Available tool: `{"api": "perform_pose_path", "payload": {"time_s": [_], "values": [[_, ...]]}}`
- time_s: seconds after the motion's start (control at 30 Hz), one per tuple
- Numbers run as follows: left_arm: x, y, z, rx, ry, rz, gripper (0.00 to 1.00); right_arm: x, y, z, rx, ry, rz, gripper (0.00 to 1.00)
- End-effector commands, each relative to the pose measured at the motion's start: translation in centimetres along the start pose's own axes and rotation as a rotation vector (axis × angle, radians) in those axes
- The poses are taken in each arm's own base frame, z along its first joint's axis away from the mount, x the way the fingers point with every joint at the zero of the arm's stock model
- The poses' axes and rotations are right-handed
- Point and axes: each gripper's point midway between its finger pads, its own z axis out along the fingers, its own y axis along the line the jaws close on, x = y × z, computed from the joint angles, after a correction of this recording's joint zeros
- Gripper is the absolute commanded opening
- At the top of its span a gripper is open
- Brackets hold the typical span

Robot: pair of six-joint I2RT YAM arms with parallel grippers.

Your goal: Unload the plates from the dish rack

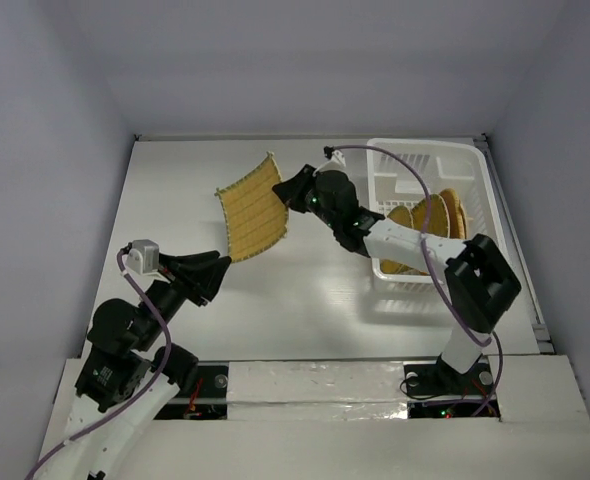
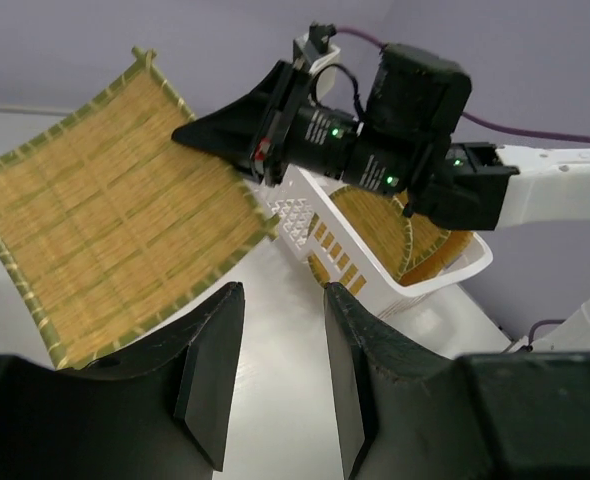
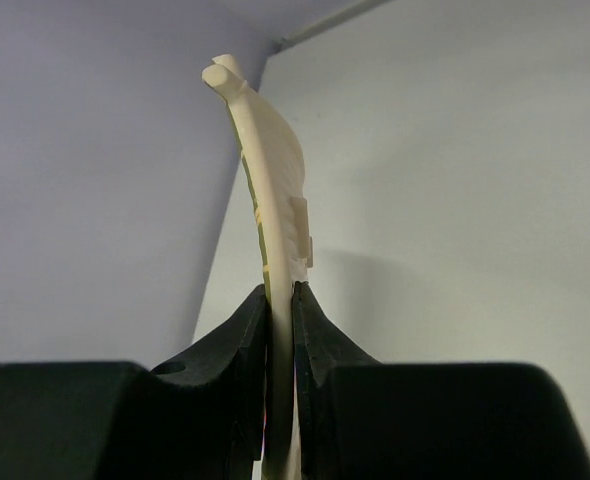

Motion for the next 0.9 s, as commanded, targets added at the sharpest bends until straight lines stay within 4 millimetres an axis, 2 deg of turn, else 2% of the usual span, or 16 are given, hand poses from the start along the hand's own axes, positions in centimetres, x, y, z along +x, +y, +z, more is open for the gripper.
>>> {"api": "perform_pose_path", "payload": {"time_s": [0.0,0.07,0.1,0.4,0.5,0.53,0.6,0.67,0.73,0.8,0.87], "values": [[-0.5,0.3,0.6,-0.022,-0.012,-0.005,0.35,-3.0,2.9,0.9,-0.102,-0.186,0.110,0.00],[-0.4,0.5,0.8,-0.026,-0.007,-0.002,0.35,-1.3,1.6,1.6,-0.078,-0.165,0.110,0.00],[-0.2,0.5,1.0,-0.027,0.004,-0.003,0.35,0.0,0.2,2.1,-0.050,-0.145,0.101,0.00],[0.1,1.3,1.6,-0.049,0.022,0.005,0.35,4.6,-6.7,2.2,0.146,-0.034,-0.010,0.01],[0.2,1.4,1.7,-0.054,0.023,0.005,0.35,6.7,-9.4,2.1,0.230,0.032,-0.054,0.13],[0.2,1.4,1.7,-0.051,0.025,0.005,0.35,7.6,-10.7,2.0,0.268,0.061,-0.073,0.22],[0.2,1.4,1.8,-0.051,0.028,0.006,0.35,8.2,-11.7,1.9,0.308,0.082,-0.093,0.30],[0.3,1.4,1.8,-0.052,0.029,0.006,0.35,9.1,-13.0,1.7,0.352,0.119,-0.120,0.36],[0.3,1.4,1.8,-0.051,0.031,0.006,0.35,9.8,-14.2,1.5,0.390,0.142,-0.145,0.38],[0.1,1.5,1.8,-0.058,0.023,0.008,0.35,9.7,-14.2,1.7,0.395,0.146,-0.160,0.46],[0.1,1.5,1.7,-0.059,0.024,0.007,0.35,10.3,-15.1,1.6,0.427,0.180,-0.190,0.47]]}}
